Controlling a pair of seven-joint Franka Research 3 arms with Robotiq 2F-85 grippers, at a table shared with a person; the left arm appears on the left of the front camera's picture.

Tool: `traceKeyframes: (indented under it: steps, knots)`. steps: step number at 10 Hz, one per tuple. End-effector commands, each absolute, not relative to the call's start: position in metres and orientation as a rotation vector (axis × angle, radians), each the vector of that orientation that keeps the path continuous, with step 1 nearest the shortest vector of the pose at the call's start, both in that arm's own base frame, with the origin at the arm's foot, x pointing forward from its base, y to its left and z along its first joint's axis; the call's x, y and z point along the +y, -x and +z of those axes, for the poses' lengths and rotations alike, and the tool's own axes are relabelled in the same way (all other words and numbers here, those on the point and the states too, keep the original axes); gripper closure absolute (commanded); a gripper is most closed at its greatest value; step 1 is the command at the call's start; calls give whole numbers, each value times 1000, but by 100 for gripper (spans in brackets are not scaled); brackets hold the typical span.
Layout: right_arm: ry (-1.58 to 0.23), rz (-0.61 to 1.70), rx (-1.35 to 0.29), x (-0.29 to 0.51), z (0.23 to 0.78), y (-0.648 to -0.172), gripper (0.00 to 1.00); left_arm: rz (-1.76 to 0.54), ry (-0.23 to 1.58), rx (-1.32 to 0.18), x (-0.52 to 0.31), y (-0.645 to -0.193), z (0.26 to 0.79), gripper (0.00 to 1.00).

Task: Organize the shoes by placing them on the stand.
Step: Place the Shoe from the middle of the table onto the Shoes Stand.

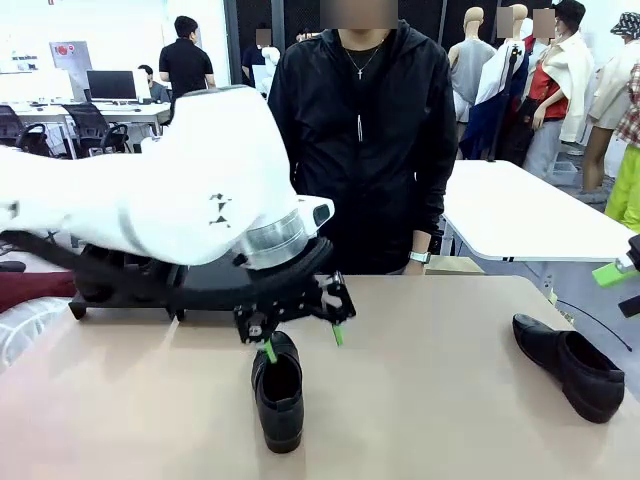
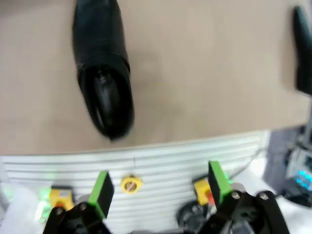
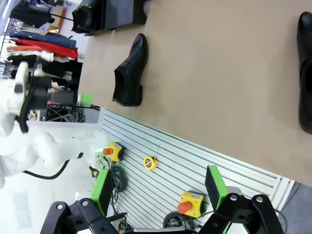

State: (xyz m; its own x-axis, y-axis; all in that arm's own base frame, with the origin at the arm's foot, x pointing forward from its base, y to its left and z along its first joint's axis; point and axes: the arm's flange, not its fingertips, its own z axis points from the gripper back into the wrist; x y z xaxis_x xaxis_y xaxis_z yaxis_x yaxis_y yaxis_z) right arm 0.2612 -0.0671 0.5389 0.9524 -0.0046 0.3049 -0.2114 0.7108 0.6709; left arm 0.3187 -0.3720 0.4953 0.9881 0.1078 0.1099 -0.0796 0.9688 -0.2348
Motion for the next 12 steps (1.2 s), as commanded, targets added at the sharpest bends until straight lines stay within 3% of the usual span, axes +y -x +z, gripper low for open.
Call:
traceKeyframes:
  steps: [1, 2, 5, 12]
  knots:
    - [-763, 135, -290, -71, 540, -261, 0, 122, 190, -145, -366, -347, 502, 0]
    - [-763, 135, -290, -71, 540, -261, 0, 95, 232, -122, -372, -319, 495, 0]
    - [-763, 135, -290, -71, 540, -261, 0, 95, 232, -122, -372, -319, 495, 0]
    - [-763, 135, -290, -71, 540, -261, 0, 115, 120, -19, -388, -386, 411, 0]
